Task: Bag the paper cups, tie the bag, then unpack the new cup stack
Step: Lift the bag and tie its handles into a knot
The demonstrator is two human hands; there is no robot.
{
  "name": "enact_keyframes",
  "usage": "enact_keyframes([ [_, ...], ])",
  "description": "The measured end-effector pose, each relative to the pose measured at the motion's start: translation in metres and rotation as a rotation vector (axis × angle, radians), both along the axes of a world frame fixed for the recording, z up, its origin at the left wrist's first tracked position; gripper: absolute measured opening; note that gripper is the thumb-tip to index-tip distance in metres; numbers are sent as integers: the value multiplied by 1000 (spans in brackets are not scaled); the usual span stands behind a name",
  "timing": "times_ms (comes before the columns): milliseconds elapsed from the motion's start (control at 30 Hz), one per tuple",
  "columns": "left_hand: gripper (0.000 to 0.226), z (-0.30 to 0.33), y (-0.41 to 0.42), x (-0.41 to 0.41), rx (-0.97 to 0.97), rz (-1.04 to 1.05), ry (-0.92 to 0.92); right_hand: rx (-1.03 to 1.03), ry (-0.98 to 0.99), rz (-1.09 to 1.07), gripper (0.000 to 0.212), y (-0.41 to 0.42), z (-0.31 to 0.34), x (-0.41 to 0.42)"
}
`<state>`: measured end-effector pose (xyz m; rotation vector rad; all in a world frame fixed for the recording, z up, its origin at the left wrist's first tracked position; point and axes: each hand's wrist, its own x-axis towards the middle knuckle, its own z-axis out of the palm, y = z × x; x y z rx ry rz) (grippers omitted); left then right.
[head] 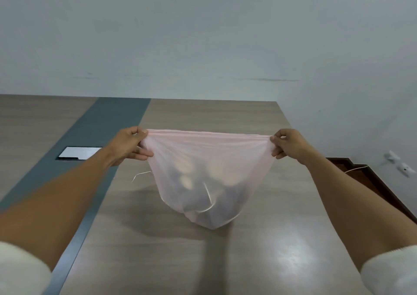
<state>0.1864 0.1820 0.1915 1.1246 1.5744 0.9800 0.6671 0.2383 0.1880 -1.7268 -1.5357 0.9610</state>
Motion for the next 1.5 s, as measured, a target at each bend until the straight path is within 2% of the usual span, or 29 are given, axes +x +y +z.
enact_keyframes([
  [200, 35, -6, 0, 2, 5, -7, 160, -22, 13, 43, 25, -7, -2, 1],
  [333, 43, -7, 8, 4, 79, 124, 200, -2, 31, 56, 26, -9, -2, -3],
  [467, 35, -9, 17, 6, 236, 266, 95, -1, 37, 68, 26, -12, -5, -5],
  [600, 33, -6, 25, 4, 296, 259, -29, -14, 87, 36, 28, -11, -5, -2],
  [667, 35, -5, 25, 2, 289, 235, -22, 7, 137, 2, 27, -9, -3, -2],
  [833, 39, -6, 21, -5, 230, 165, 170, 23, 184, -35, 27, -2, 3, -6],
  [933, 48, -11, 25, -8, 170, 216, 282, 33, 181, -34, 26, 1, 3, -12],
  [1033, 52, -13, 29, -4, 174, 387, 616, 62, 172, -24, 26, 1, 2, -19],
  [1100, 48, -11, 31, 9, 297, 450, 813, 78, 170, 1, 24, 1, 3, -24],
  [1167, 49, -5, 36, 34, 502, 301, 886, 83, 160, 31, 26, 1, 5, -27],
  [1233, 59, 0, 44, 68, 613, -50, 897, 88, 149, 45, 29, 2, 7, -30],
  [1300, 79, 1, 53, 105, 534, -376, 1018, 98, 140, 52, 30, 1, 9, -31],
  [1367, 93, -5, 62, 131, 351, -491, 1124, 95, 141, 50, 29, 0, 9, -29],
  [1400, 91, -9, 67, 139, 272, -468, 1127, 91, 141, 45, 28, -1, 9, -27],
  [1433, 78, -14, 72, 140, 229, -425, 1111, 84, 147, 43, 28, -1, 8, -26],
  [1500, 33, -18, 81, 137, 267, -387, 1023, 75, 144, 2, 28, -3, 5, -22],
])
